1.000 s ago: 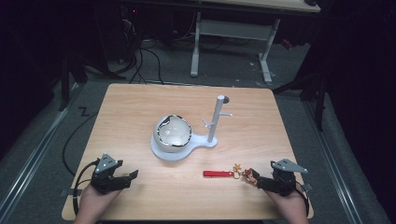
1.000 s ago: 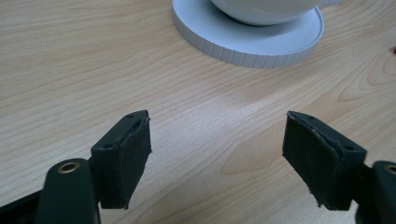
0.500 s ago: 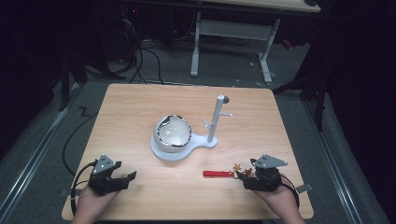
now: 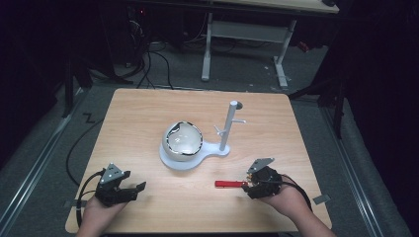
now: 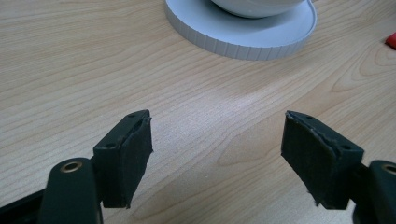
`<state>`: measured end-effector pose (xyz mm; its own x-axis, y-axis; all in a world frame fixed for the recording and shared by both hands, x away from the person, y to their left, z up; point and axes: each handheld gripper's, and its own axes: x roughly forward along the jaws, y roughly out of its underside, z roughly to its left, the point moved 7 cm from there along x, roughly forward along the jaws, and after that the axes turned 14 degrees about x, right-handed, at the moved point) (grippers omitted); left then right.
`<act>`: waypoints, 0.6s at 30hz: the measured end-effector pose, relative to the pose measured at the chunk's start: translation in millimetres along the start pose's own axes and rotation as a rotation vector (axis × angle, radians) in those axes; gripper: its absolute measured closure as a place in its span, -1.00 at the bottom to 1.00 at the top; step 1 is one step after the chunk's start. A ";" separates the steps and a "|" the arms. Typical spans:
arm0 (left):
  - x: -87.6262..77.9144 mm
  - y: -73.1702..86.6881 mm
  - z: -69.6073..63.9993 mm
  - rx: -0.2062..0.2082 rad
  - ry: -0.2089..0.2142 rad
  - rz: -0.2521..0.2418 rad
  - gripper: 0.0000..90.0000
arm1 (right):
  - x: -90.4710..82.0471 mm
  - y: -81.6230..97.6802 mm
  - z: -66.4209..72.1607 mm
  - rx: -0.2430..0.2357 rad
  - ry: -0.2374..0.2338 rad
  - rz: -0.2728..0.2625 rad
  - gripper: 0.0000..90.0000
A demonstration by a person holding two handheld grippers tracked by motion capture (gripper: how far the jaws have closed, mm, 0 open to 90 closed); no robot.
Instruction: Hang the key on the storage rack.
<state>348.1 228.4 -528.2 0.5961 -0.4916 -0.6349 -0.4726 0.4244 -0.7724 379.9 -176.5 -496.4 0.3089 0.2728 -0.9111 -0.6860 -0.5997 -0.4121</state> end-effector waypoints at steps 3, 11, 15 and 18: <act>-0.1 -0.3 -0.8 0.002 0.007 0.000 -0.43 | 5.3 -4.0 5.0 -0.052 -0.001 0.073 -0.08; -0.9 -1.5 -2.5 0.007 0.019 -0.007 -0.43 | 25.7 -17.1 14.6 -0.174 -0.011 0.272 0.12; -0.7 -1.6 -3.1 0.009 0.023 -0.008 -0.43 | 29.7 -23.4 15.2 -0.212 -0.008 0.310 0.23; -1.1 -1.6 -3.3 0.013 0.023 -0.008 -0.43 | 35.0 -29.7 18.4 -0.229 -0.023 0.357 0.37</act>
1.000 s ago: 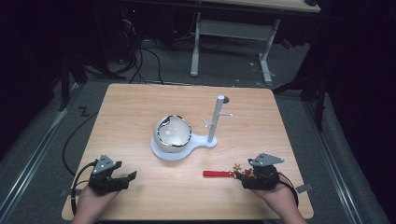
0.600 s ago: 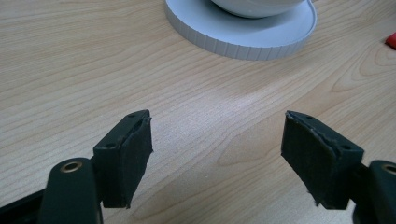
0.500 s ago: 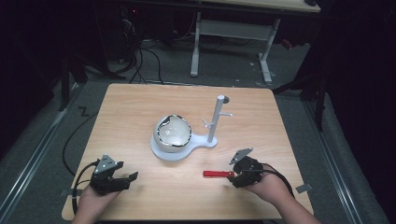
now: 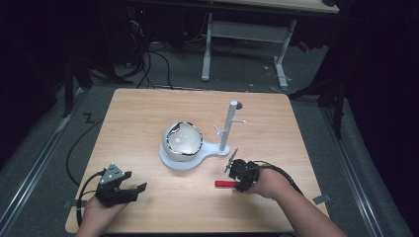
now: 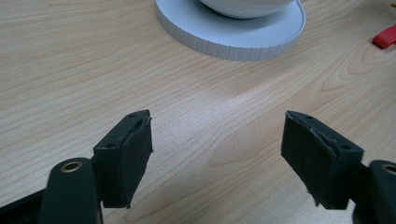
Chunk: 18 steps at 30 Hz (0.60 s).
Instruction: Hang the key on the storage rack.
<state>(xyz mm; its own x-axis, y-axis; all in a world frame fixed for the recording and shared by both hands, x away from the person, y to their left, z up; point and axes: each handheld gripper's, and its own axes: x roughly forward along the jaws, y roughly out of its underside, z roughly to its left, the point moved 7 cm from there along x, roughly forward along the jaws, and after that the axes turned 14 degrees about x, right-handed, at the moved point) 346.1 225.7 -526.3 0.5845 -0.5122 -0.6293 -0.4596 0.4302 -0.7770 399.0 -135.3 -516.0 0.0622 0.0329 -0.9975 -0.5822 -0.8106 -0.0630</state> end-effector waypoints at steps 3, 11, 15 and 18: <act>-0.6 -0.6 0.0 0.003 0.000 -0.002 -0.43 | 5.4 -2.1 0.5 -0.015 0.000 0.035 0.45; 0.0 -0.4 -0.4 0.006 0.008 -0.001 -0.43 | 4.6 -6.9 -1.8 0.112 -0.001 0.051 0.66; 0.0 -0.7 -1.4 0.010 0.009 0.002 -0.43 | 0.1 -9.9 -7.1 0.146 0.023 0.041 0.48; 0.0 -0.4 -1.5 0.009 0.009 0.002 -0.43 | -1.0 -6.2 -7.9 0.139 0.000 0.077 0.37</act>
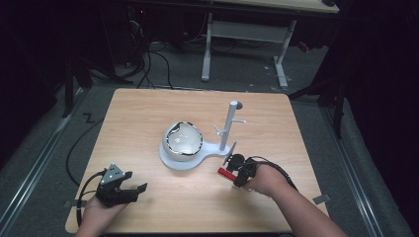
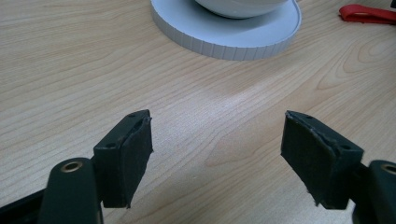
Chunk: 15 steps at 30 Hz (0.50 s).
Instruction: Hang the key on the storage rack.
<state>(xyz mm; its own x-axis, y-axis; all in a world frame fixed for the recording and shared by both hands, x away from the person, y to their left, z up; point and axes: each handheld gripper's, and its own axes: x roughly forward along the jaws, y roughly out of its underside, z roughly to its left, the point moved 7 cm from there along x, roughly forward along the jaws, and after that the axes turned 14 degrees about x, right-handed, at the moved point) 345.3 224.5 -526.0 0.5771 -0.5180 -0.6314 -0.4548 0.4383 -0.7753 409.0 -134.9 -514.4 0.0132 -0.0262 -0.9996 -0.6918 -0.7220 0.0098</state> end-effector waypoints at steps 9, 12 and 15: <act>-0.1 1.8 -0.2 0.006 0.002 0.011 -0.43 | 8.0 2.2 -3.6 -0.052 0.033 0.016 0.65; 0.6 2.1 0.1 0.000 0.004 0.009 -0.43 | 3.0 4.2 -1.0 -0.049 0.021 0.009 0.65; 1.3 2.4 -0.1 0.000 0.005 0.012 -0.43 | -6.5 4.7 -1.9 -0.025 0.014 -0.020 0.66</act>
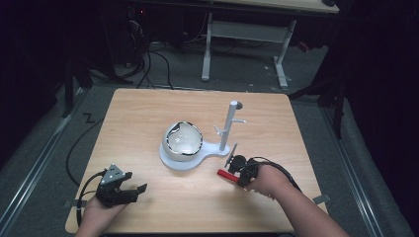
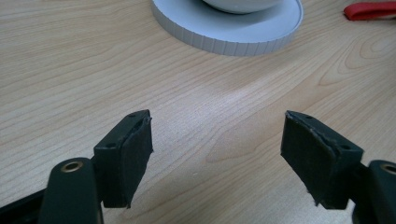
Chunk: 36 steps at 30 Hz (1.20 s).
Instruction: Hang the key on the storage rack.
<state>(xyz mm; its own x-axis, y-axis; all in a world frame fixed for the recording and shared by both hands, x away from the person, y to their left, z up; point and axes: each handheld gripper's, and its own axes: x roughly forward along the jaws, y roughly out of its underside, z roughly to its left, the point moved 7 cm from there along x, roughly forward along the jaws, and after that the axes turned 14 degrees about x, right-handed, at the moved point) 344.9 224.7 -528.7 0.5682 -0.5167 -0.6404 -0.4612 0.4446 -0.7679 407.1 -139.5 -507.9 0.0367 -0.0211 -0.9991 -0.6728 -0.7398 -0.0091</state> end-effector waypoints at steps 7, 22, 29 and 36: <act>0.5 0.2 -1.7 0.002 0.005 0.005 -0.43 | -44.5 7.8 -11.1 0.065 -0.009 -0.084 0.66; 2.0 1.0 -2.4 0.002 0.007 0.013 -0.43 | -137.6 19.8 -33.2 0.118 0.076 -0.179 0.66; 2.3 1.2 -2.6 0.001 0.009 0.013 -0.43 | -175.9 6.0 -37.8 0.104 0.102 -0.253 0.66; 2.0 1.3 -2.4 0.003 0.008 0.014 -0.42 | -205.2 -13.6 -39.3 0.082 0.122 -0.282 0.66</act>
<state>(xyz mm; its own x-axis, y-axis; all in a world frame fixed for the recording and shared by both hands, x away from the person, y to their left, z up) 343.8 222.5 -531.0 0.5564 -0.5163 -0.6510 -0.4672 0.4536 -0.7590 437.8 -151.5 -301.1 0.3152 0.0925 -0.9445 -0.6806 -0.6716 -0.2929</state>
